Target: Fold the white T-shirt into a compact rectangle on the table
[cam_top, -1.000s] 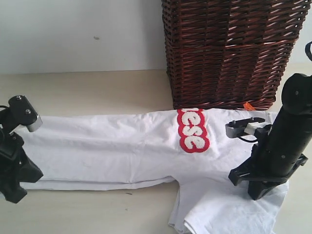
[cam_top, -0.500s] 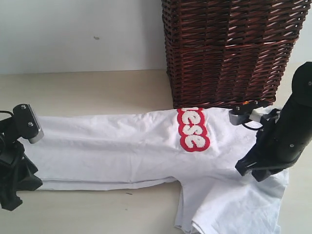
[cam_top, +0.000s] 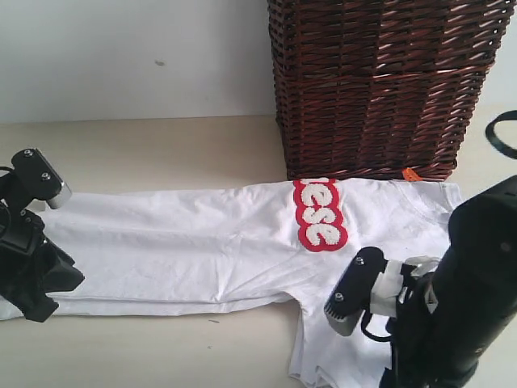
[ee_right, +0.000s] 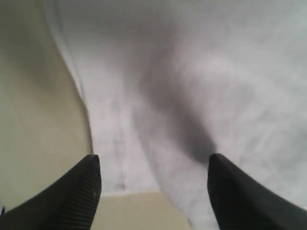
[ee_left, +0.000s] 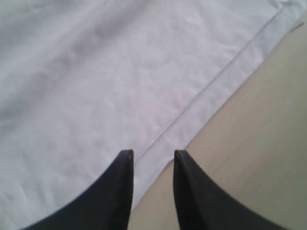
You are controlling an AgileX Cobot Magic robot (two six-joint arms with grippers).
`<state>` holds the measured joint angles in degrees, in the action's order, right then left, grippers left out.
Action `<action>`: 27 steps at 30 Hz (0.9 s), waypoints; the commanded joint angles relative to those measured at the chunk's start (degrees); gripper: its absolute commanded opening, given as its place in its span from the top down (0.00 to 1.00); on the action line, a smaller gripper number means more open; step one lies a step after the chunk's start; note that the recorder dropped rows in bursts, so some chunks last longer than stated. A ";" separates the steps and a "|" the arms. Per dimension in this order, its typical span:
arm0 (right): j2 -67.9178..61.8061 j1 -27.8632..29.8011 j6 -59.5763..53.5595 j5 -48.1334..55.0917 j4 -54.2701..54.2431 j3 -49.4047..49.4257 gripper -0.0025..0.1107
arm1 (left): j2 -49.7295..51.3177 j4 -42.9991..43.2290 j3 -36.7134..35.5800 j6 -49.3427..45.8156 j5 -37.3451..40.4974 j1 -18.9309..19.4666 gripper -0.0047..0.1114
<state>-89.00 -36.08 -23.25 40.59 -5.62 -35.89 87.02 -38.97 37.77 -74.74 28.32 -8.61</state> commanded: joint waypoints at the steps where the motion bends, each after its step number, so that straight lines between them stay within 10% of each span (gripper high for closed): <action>1: -4.67 -3.30 2.61 -6.74 1.65 0.24 0.41 | -0.70 -2.02 0.39 0.16 -0.17 -0.18 0.69; 8: -10.89 -4.26 20.90 -10.72 15.67 0.11 0.46 | -1.07 -2.41 0.39 -0.05 -0.65 -0.18 0.69; 15: -10.80 -4.26 22.75 2.44 17.10 -5.28 0.98 | -1.07 -2.41 0.39 -0.05 -0.65 -0.18 0.69; 27: -5.86 -4.26 9.43 19.09 18.35 -17.86 0.98 | -1.07 -3.76 0.39 -0.29 -2.15 -0.18 0.69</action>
<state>-96.27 -40.64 -12.06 60.46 11.23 -51.41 86.44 -42.06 37.87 -74.87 27.04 -8.61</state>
